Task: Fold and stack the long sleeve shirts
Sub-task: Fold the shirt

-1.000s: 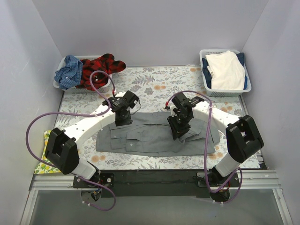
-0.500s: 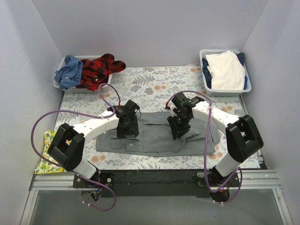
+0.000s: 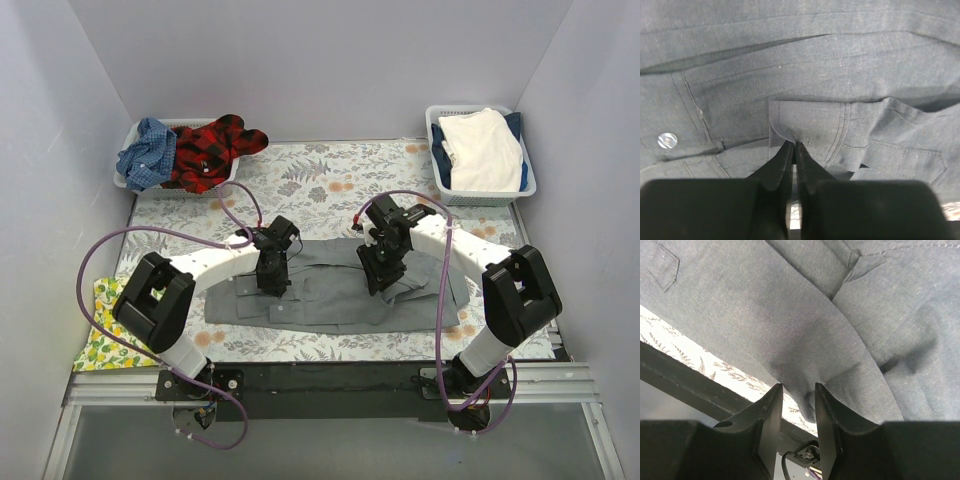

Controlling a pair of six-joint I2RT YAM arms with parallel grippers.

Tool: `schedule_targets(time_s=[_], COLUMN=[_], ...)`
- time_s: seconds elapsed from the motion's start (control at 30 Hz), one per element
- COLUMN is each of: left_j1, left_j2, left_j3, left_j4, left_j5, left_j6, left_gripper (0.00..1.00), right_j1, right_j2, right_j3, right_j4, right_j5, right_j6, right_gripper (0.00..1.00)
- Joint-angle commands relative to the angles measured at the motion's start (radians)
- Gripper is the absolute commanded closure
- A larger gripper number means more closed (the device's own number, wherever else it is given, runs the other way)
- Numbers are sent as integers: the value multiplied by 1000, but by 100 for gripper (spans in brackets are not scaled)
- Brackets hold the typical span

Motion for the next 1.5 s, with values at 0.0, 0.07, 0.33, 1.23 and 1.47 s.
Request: schedule_targets(time_s=[0.0, 0.07, 0.33, 1.23, 1.47], left_j1=[6, 6, 13, 182, 184], left_j2=[-23, -39, -132, -66, -89], left_j3=[48, 80, 259, 396, 382], left_j4=[-23, -63, -230, -114, -141], left_j5=[-23, -52, -273, -359, -424], left_j6=[9, 6, 6, 138, 124], left_gripper=[100, 100, 100, 100, 100], right_j1=[1, 0, -42, -224, -229], right_j2=[-2, -3, -45, -26, 133], right_j3=[45, 49, 63, 85, 105], right_j4=[-8, -6, 34, 176, 224], right_j5=[14, 28, 114, 232, 221], right_j6=[14, 18, 75, 188, 185], right_gripper=[60, 60, 60, 62, 63])
